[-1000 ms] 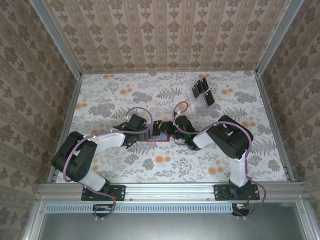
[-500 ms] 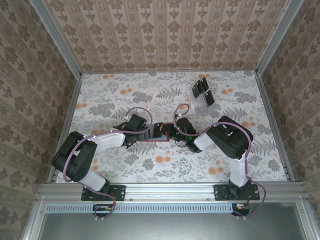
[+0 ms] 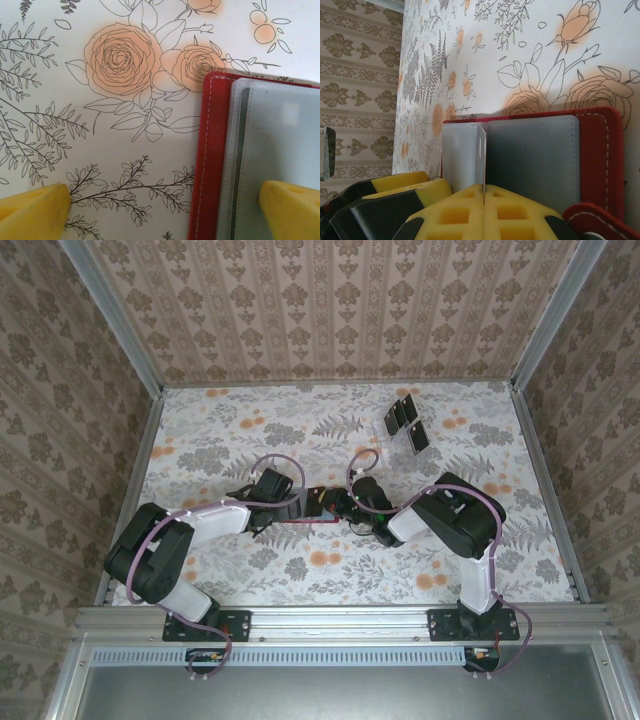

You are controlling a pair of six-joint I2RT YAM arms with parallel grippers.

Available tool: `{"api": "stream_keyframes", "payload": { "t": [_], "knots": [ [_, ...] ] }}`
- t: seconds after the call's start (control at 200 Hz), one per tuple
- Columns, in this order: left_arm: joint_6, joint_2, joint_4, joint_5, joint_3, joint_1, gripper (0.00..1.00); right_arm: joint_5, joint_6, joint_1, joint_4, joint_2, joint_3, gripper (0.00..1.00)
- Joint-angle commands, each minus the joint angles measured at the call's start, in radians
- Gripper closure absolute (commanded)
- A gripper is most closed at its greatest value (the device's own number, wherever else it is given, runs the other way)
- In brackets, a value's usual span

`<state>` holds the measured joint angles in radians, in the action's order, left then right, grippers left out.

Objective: Put the credit cards into the card holder
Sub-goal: Insert the credit card into the card slot.

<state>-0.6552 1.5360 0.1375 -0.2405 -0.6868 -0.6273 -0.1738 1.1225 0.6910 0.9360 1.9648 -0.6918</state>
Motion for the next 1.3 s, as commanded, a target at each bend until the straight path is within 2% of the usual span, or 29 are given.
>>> {"api": "stream_keyframes", "payload": {
  "t": [0.0, 0.625, 1.045, 1.295],
  "knots": [
    [-0.004, 0.017, 0.094, -0.024, 0.038, 0.000, 0.00, -0.021, 0.008, 0.011, -0.031, 0.016, 0.018, 1.00],
    [-0.003, 0.021, 0.091, -0.022, 0.038, 0.001, 0.00, -0.034, 0.028, 0.021, -0.063, 0.070, -0.022, 1.00],
    [-0.002, 0.006, 0.091, -0.011, 0.028, 0.000, 0.00, -0.069, -0.017, 0.033, -0.227, 0.068, -0.097, 1.00],
    [-0.003, -0.057, 0.130, 0.012, 0.006, 0.033, 0.00, -0.060, -0.145, 0.031, -0.521, -0.031, -0.179, 0.67]
  ]
}}
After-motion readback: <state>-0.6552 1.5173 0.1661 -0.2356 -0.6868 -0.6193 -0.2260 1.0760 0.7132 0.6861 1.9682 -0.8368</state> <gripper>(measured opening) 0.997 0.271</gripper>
